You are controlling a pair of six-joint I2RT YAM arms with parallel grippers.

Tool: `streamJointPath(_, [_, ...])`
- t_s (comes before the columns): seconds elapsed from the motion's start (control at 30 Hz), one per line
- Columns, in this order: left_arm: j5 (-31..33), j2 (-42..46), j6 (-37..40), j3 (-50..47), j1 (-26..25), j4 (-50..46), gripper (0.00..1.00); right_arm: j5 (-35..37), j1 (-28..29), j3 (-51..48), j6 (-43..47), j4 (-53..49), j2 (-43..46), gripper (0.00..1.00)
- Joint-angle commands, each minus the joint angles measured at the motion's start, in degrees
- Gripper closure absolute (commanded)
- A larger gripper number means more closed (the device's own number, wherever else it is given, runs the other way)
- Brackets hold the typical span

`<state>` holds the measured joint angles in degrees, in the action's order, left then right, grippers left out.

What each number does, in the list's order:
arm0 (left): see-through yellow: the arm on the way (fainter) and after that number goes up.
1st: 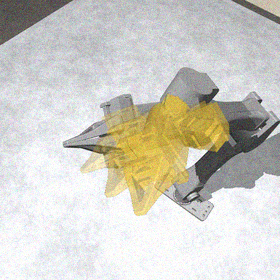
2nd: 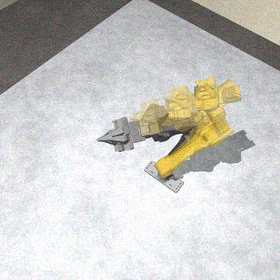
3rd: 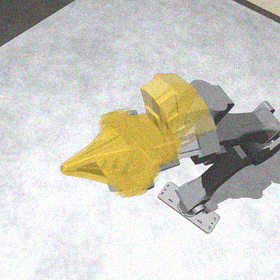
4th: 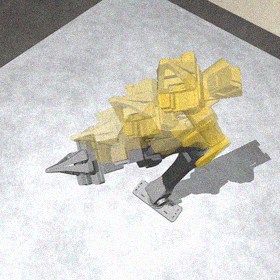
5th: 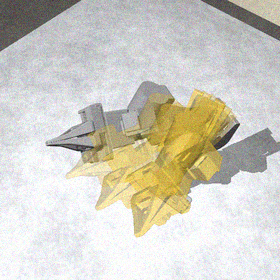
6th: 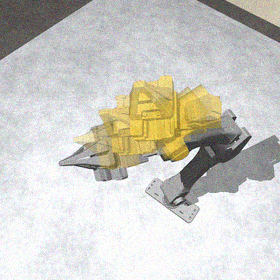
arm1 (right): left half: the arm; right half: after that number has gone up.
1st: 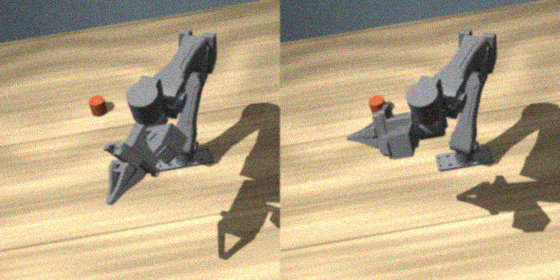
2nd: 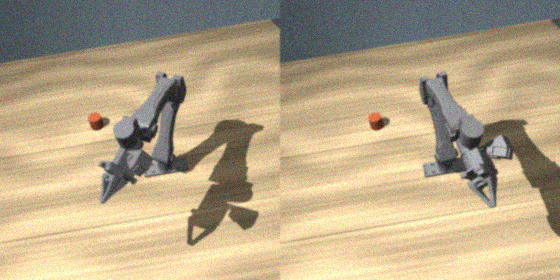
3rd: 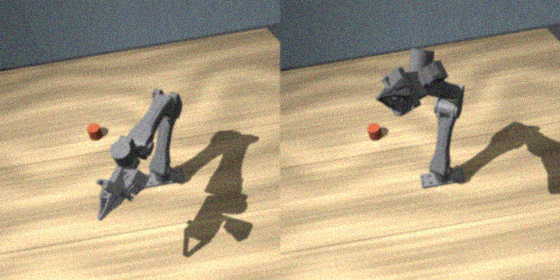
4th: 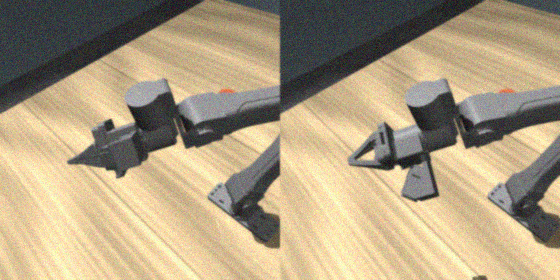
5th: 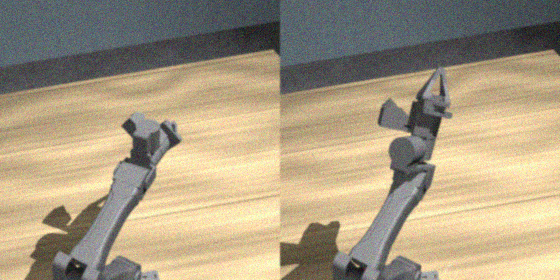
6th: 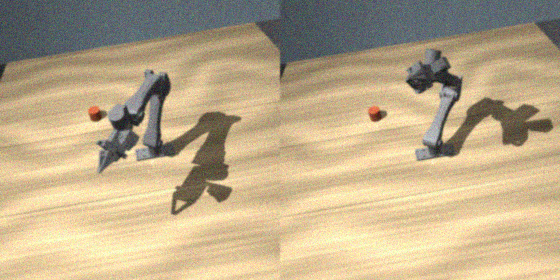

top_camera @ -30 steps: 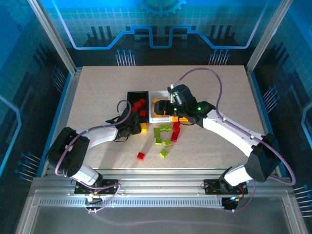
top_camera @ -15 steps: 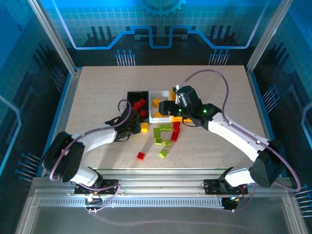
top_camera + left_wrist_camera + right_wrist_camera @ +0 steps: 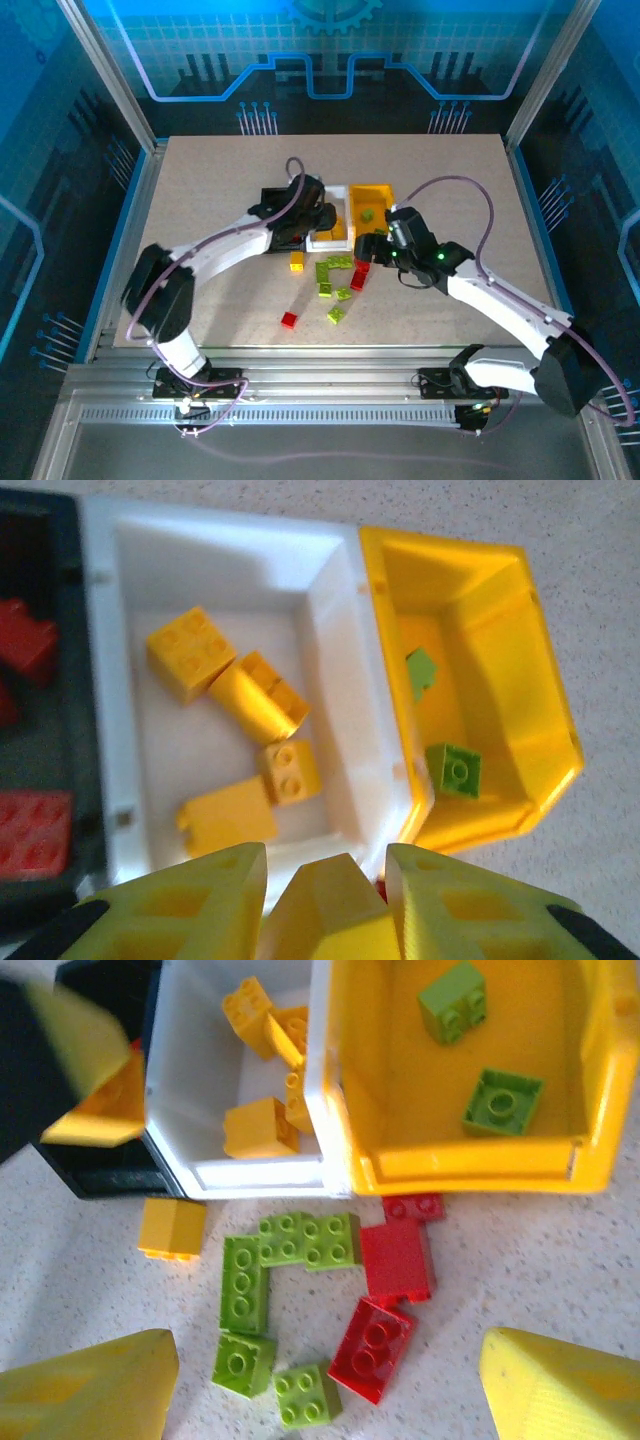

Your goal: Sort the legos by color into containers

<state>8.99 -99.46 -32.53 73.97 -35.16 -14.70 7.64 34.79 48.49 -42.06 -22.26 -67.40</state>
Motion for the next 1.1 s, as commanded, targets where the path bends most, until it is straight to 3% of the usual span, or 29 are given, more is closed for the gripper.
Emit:
streamJointPath(0.0, [1.3, -7.3, 2.9, 6.9, 0.2, -4.0, 0.65, 1.8, -0.5, -2.4, -1.5, -1.7, 3.6, 0.20])
streamJointPath(0.27, [1.1, -17.7, 2.8, 16.9, 1.7, -7.3, 0.61, 1.0, -0.5, -5.2, -2.3, -3.7, 6.5, 0.19])
streamJointPath(0.53, [-0.7, -15.6, 2.5, 17.6, 1.5, -7.5, 0.29, -0.4, -0.3, -6.2, -3.0, -4.1, 5.9, 0.17])
streamJointPath(0.73, [-5.6, -4.8, -0.9, 9.1, 0.6, -2.4, 0.11, -1.3, 0.9, -5.8, -3.4, -3.1, 2.7, 0.17])
streamJointPath(0.77, [-6.2, -2.2, -1.3, 7.0, 0.3, -1.3, 0.02, -1.5, 1.4, -5.8, -3.5, -2.7, 1.5, 0.17])
streamJointPath(1.07, [-5.5, 19.2, -4.7, -15.8, -3.1, 3.2, 0.01, 0.1, 5.7, -3.5, -7.8, 3.2, -11.0, 0.17])
